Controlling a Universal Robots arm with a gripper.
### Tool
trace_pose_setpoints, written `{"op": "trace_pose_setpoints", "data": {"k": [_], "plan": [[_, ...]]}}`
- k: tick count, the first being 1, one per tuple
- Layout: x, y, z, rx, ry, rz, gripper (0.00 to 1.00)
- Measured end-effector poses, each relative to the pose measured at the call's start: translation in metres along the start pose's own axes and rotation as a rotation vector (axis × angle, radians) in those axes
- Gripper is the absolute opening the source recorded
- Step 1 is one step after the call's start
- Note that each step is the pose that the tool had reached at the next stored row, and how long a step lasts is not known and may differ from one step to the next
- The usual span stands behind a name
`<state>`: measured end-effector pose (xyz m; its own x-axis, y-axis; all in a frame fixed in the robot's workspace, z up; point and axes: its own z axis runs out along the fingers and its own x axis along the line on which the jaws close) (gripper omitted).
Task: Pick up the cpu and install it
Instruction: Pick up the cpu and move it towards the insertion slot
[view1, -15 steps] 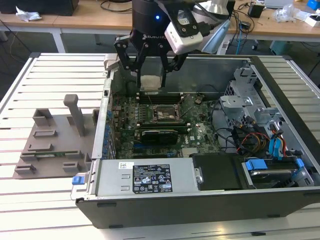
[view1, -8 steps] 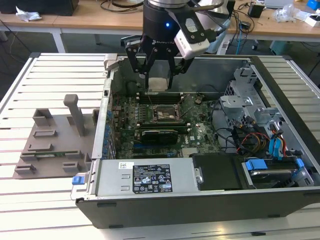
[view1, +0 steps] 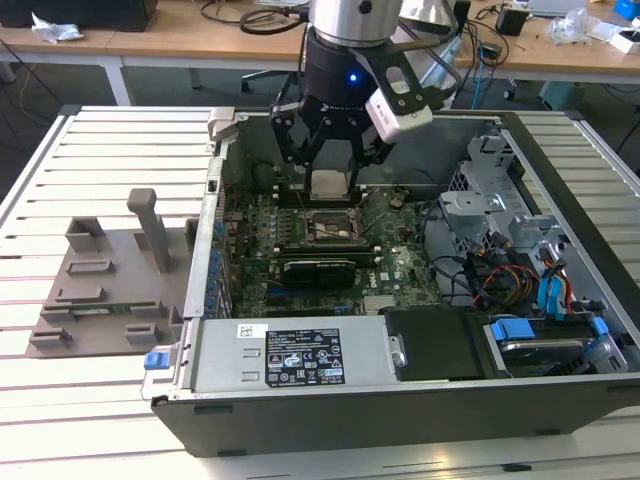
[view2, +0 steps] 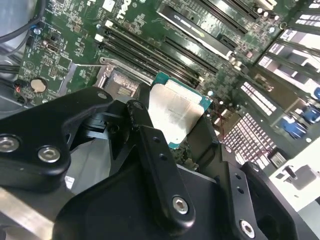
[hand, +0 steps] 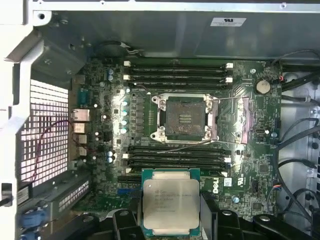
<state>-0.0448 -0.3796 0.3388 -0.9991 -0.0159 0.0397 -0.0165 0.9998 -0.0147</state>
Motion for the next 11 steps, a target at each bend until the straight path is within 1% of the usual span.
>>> {"op": "trace_pose_setpoints", "data": {"k": [1, 3, 7, 11], "plan": [[-0.0012, 0.0000, 0.0018, 0.0000, 0.0004, 0.000, 0.55], [-0.0051, 0.0000, 0.0081, -0.0001, 0.0018, 0.000, 0.55], [-0.0100, 0.0001, 0.0157, -0.0001, 0.0034, 0.000, 0.55], [-0.0183, 0.0002, 0.0293, -0.0002, 0.0064, 0.000, 0.55]]}}
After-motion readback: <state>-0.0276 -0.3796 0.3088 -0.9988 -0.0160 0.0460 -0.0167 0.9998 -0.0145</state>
